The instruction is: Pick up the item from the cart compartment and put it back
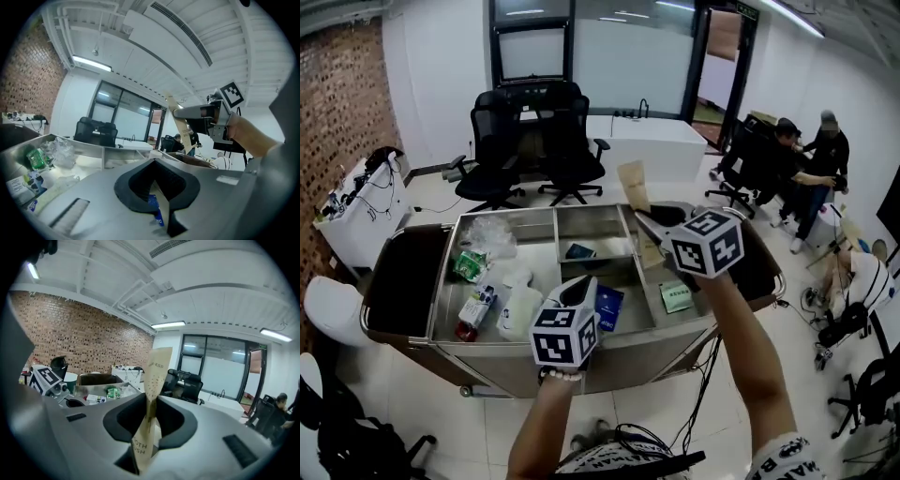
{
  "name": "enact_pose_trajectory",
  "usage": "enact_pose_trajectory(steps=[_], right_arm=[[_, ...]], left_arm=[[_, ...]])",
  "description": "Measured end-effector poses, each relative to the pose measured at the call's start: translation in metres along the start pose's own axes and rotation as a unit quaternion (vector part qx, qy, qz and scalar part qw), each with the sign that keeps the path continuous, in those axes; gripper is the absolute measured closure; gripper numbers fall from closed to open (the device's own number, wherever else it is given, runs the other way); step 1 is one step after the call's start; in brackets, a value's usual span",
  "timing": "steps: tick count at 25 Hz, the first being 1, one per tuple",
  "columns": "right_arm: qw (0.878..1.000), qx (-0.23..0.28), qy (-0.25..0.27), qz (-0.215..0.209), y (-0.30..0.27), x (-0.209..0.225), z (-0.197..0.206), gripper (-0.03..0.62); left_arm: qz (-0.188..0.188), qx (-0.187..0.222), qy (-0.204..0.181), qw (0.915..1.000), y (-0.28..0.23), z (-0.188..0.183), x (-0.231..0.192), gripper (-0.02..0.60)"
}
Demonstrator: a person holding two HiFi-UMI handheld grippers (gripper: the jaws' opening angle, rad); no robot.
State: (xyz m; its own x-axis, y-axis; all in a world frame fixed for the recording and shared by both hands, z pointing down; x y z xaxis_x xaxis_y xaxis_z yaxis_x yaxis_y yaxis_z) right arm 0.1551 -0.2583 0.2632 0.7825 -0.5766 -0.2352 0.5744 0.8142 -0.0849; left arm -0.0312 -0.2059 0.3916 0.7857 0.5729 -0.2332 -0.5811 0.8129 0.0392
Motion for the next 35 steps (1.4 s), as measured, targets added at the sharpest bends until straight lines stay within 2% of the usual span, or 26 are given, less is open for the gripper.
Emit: enact_pose_trajectory(steps=[6, 11, 19, 24, 30, 35], right_arm=[[0.997, -0.065, -0.011, -0.038, -0.069, 0.037, 0.03, 0.513], [0.99, -0.116, -0.02, -0.072, -0.125, 0.051, 0.054, 0.511], [0.968, -0.224, -0.021, -0.111, -0.193, 0.06, 0.111, 0.513], [0.957, -0.251, -0.051, -0.133, -0.214, 0.061, 0.14, 0.513], [0.933, -0.321, -0.029, -0.158, -0.227, 0.051, 0.173, 0.513], [0.901, -0.39, 0.011, -0.188, -0.241, 0.039, 0.197, 0.513]], left_arm=[[-0.021, -0.014, 0.004, 0.9997, -0.022, 0.003, -0.017, 0.58], [-0.03, -0.028, 0.007, 0.9991, -0.041, 0.004, -0.027, 0.58], [-0.042, -0.029, 0.017, 0.9986, -0.057, 0.0, -0.043, 0.58], [-0.052, -0.049, 0.031, 0.9969, -0.068, 0.004, -0.052, 0.58], [-0.057, -0.062, 0.042, 0.9956, -0.075, 0.005, -0.055, 0.58], [-0.076, -0.07, 0.047, 0.9936, -0.077, 0.008, -0.065, 0.58]])
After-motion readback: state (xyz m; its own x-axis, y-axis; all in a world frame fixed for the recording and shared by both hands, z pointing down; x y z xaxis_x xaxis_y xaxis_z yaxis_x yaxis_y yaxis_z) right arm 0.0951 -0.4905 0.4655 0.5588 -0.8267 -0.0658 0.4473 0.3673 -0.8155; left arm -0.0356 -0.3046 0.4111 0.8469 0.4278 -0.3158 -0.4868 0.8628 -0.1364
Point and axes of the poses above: the fingertips, and each gripper's own axes: y backward along the fingers, x to its right, z out of its underside, the point moved 8 cm from there along y, backward along the fingers, and after that the axes turned 12 degrees about x, right-handed, at the moved point
